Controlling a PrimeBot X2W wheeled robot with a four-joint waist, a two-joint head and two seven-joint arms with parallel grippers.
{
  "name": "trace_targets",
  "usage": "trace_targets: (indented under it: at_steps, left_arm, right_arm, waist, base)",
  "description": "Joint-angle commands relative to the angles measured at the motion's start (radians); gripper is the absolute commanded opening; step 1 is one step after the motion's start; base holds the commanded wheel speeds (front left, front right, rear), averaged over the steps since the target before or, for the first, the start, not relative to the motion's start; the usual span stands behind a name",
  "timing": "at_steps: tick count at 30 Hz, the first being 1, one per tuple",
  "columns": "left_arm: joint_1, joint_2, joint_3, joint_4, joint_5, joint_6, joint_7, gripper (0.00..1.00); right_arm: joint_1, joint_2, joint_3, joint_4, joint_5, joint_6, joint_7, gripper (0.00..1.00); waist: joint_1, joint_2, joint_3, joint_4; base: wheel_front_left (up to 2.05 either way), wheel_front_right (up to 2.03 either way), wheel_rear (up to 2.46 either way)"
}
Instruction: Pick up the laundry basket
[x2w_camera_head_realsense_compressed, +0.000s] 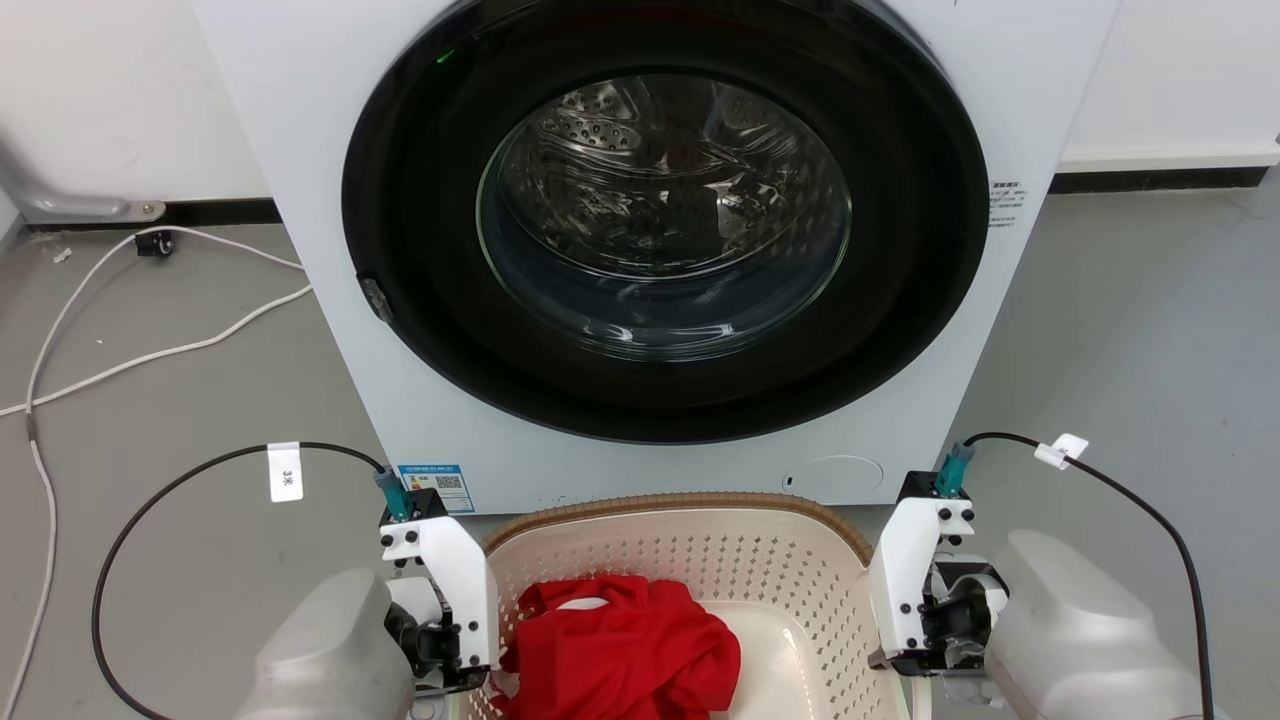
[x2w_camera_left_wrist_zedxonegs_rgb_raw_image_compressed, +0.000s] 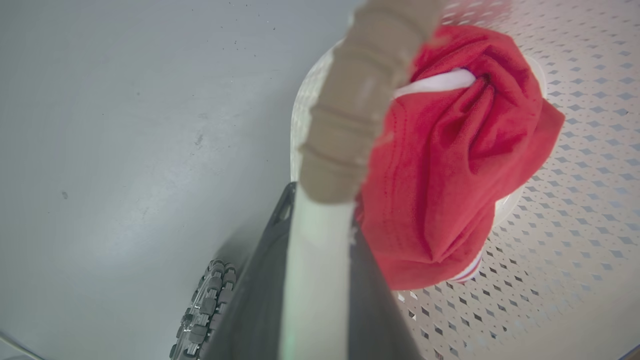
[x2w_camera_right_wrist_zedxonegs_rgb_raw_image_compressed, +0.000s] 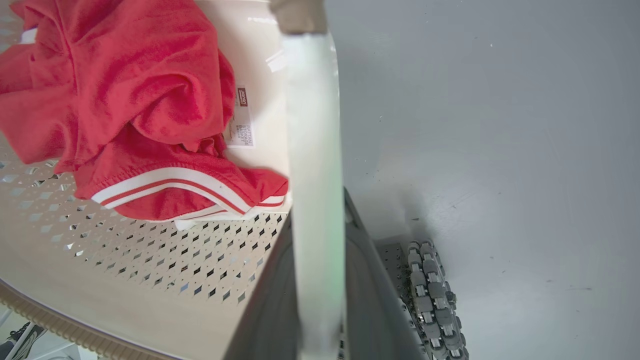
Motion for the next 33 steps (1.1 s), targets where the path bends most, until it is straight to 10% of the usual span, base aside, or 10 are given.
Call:
trace_targets:
  at_steps: [1,33]
  left_arm:
    - [0.006,-0.002,-0.001,-0.003,-0.005,0.001,0.001,0.0]
    - [0.002,0.001,-0.022,-0.004,-0.019,0.001,-0.037,0.0]
  right_arm:
    - [0.007,0.001,-0.004,-0.001,-0.001,0.0,-0.005,0.0]
    - [0.035,-0.001,-0.038,-0.001,-0.037,0.0,0.02,0.0]
  waist:
    - [0.0,0.0,0.0,0.001]
    - [0.0,0.0,-0.003,0.006]
  base:
    - [0.0,0.0,0.0]
    - [0.0,0.0,0.0]
